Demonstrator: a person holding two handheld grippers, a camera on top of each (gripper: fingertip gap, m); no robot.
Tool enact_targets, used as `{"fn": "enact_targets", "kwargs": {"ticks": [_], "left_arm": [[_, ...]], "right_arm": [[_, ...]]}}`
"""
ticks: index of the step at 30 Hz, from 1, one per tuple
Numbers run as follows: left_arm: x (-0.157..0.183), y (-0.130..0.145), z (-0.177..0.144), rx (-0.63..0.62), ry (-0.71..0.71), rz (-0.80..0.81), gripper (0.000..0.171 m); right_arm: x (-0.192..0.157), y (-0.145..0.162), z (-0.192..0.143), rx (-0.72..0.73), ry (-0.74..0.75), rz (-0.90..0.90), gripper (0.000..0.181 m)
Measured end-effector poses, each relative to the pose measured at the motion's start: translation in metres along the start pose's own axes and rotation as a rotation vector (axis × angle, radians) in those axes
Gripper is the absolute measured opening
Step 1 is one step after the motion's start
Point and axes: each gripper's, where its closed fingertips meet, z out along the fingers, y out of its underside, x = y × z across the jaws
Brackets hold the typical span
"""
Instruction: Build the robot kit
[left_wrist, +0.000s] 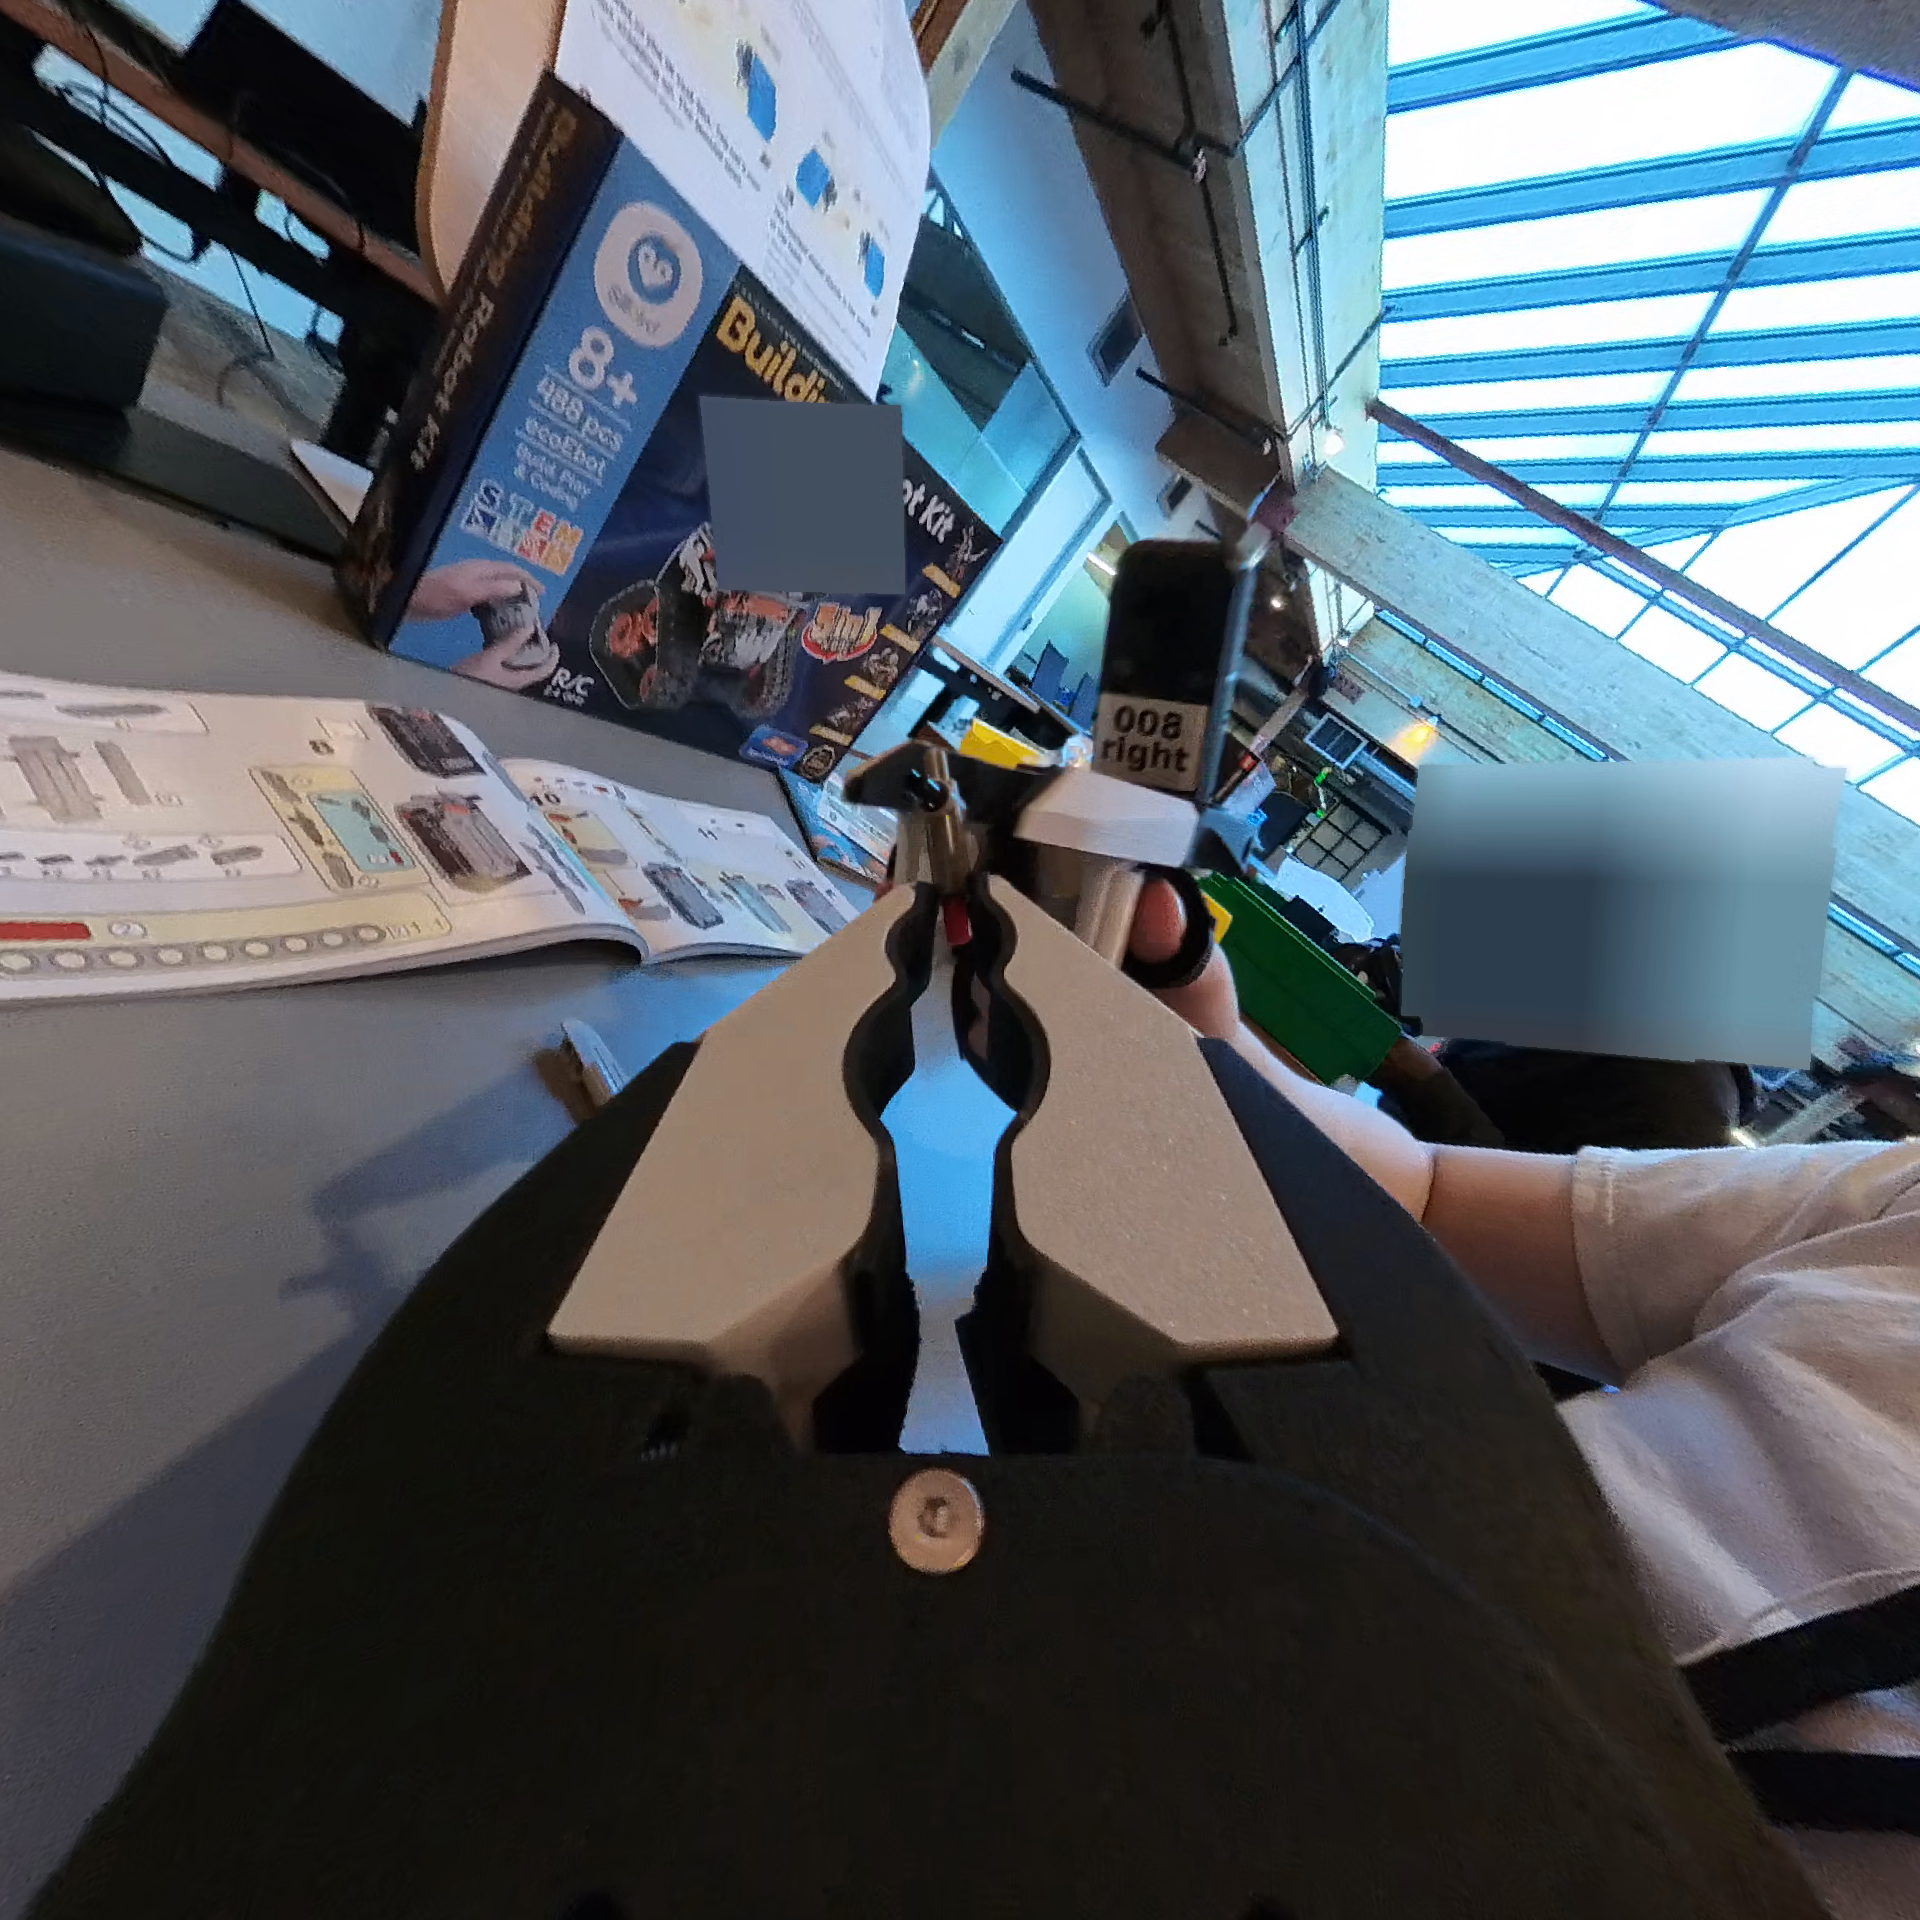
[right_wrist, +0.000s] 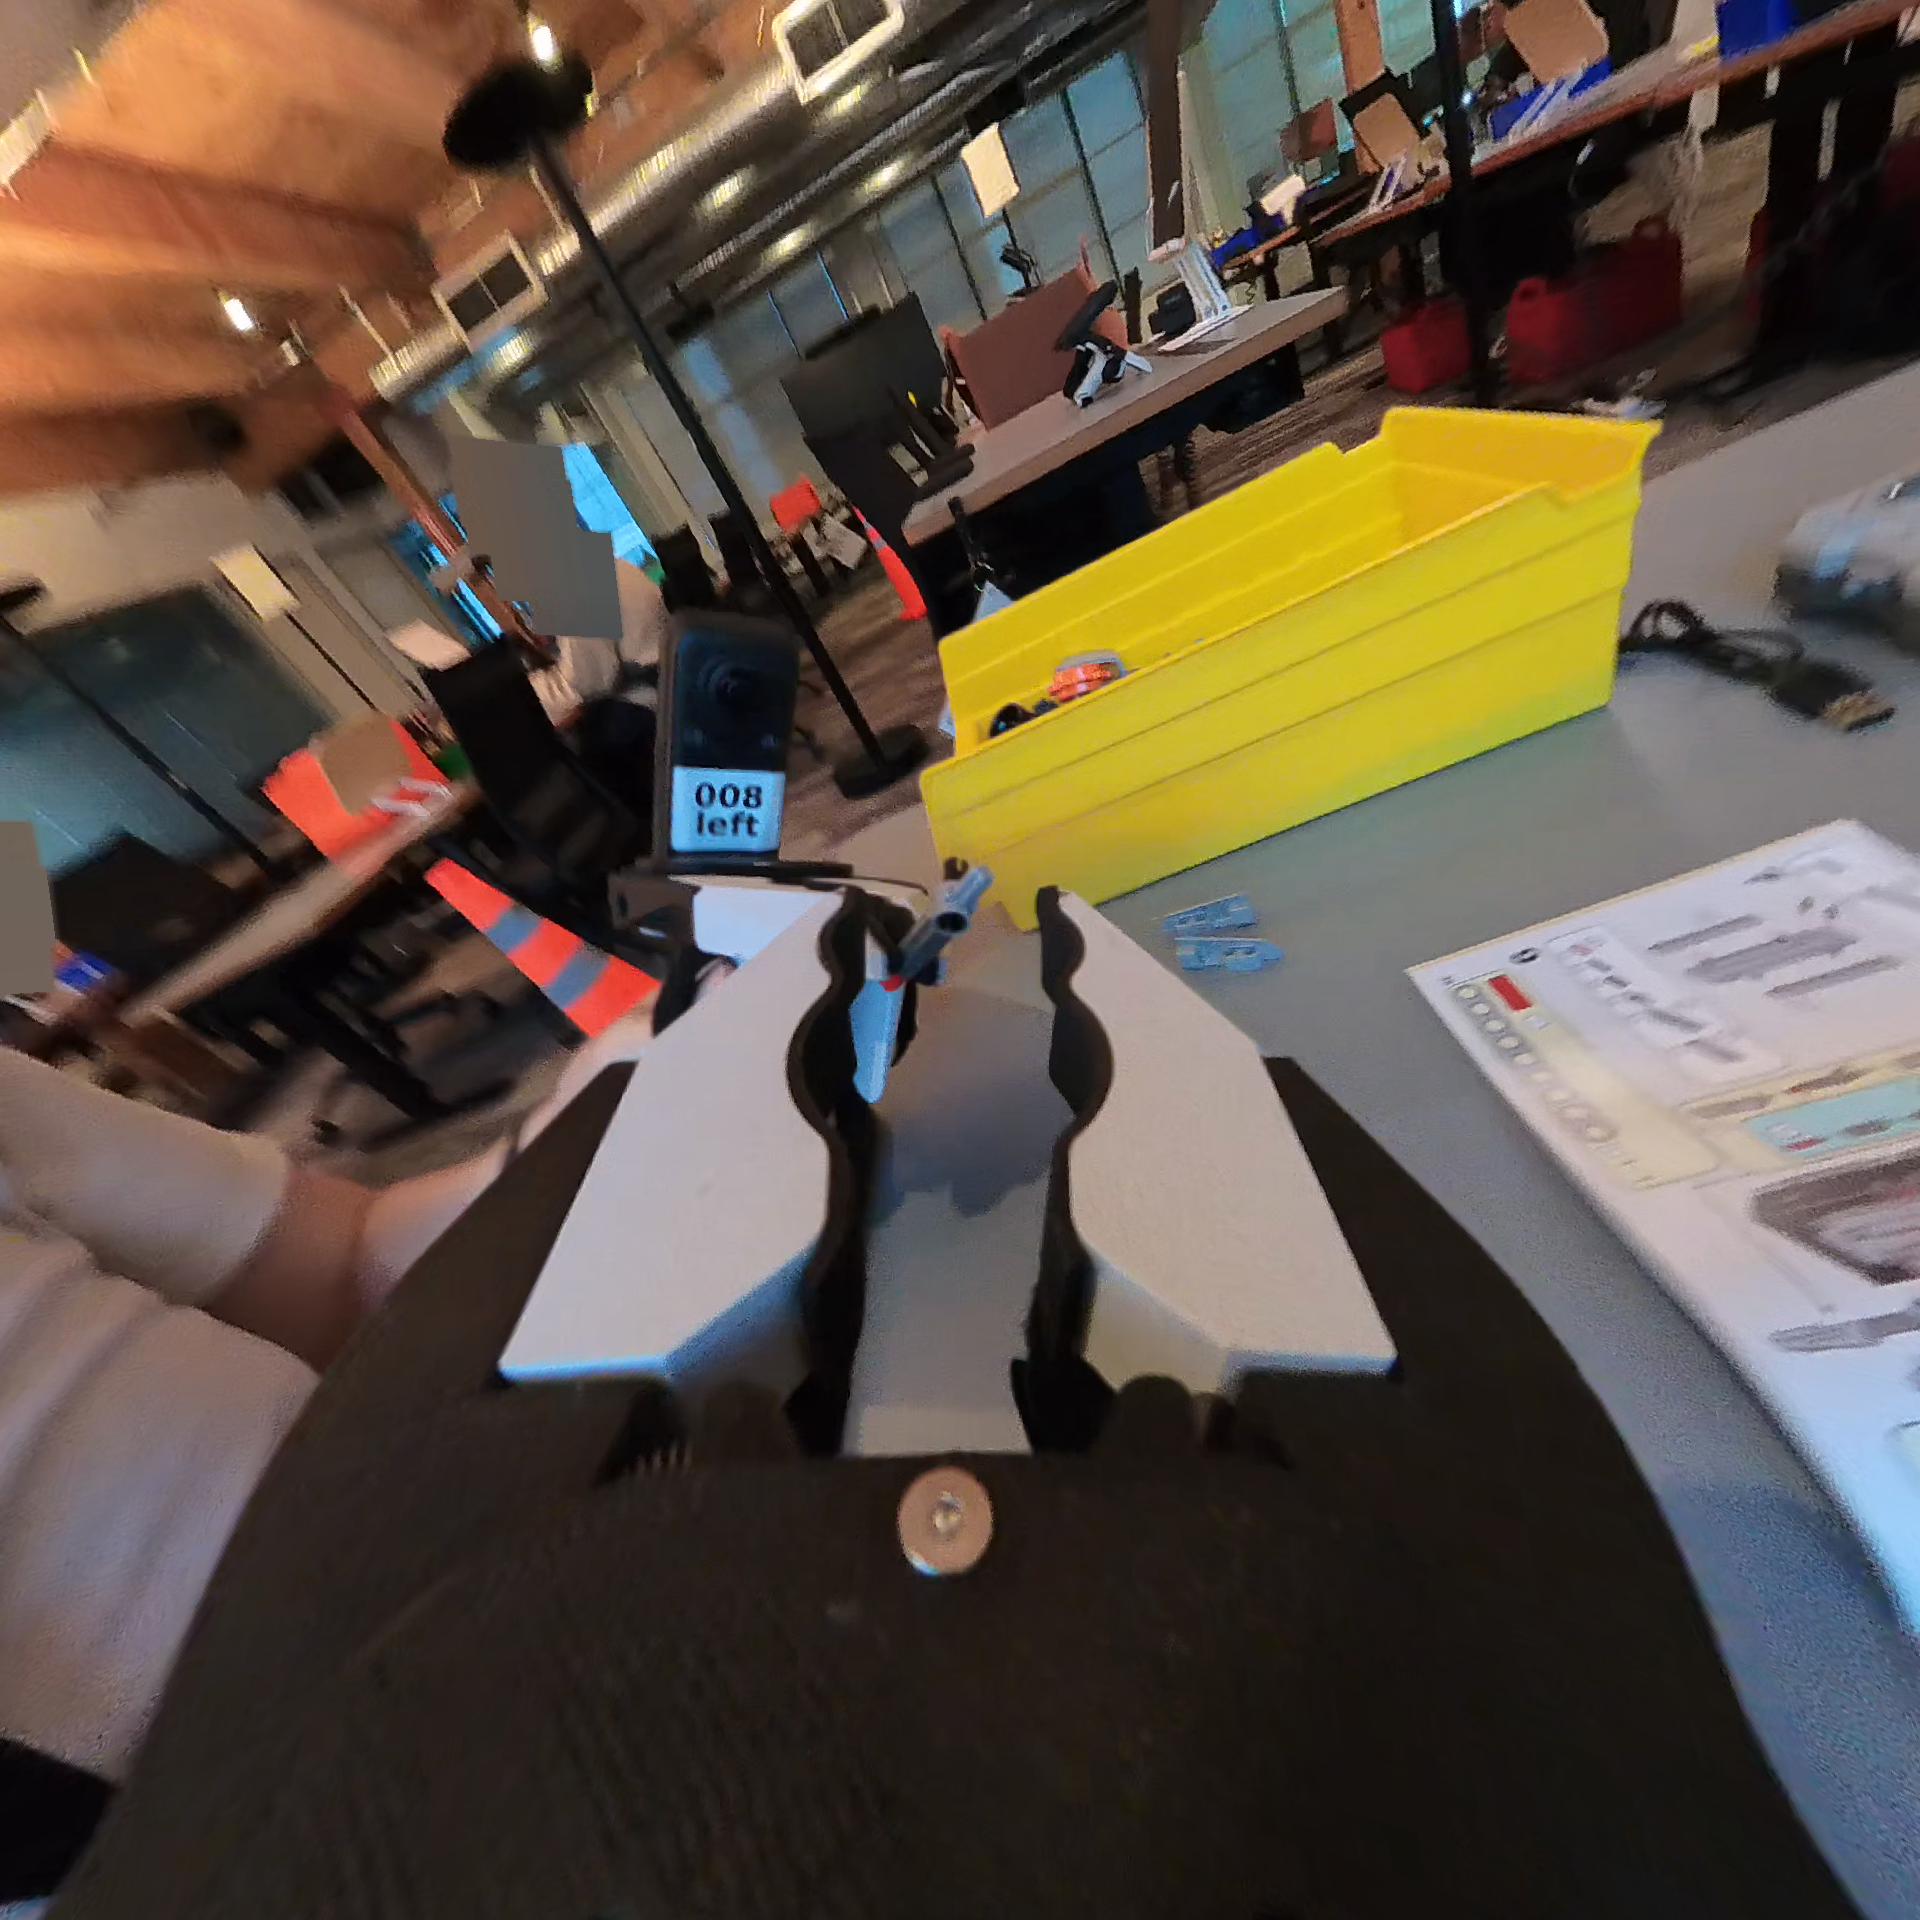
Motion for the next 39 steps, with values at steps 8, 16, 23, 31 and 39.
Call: {"fn": "enact_targets", "kwargs": {"ticks": [8, 16, 23, 31, 39], "left_arm": [[0.005, -0.001, 0.0, 0.005, -0.018, 0.064, 0.005], [0.0, 0.014, -0.002, -0.06, -0.044, 0.051, 0.006], [0.001, 0.015, -0.006, -0.055, -0.052, 0.073, 0.005], [-0.007, 0.009, -0.017, -0.111, -0.102, 0.092, 0.015], [-0.098, 0.001, -0.093, -0.572, -0.825, 0.369, 0.0]], "right_arm": [[-0.011, 0.005, 0.003, -0.002, -0.172, 0.257, 0.006], [-0.008, 0.018, 0.003, -0.027, -0.207, 0.351, 0.004], [-0.014, 0.023, 0.007, -0.027, -0.227, 0.328, 0.004], [0.008, -0.008, -0.013, 0.108, -0.145, 0.254, 0.004], [0.046, -0.062, -0.063, 0.233, 0.116, -0.05, 0.005]]}}
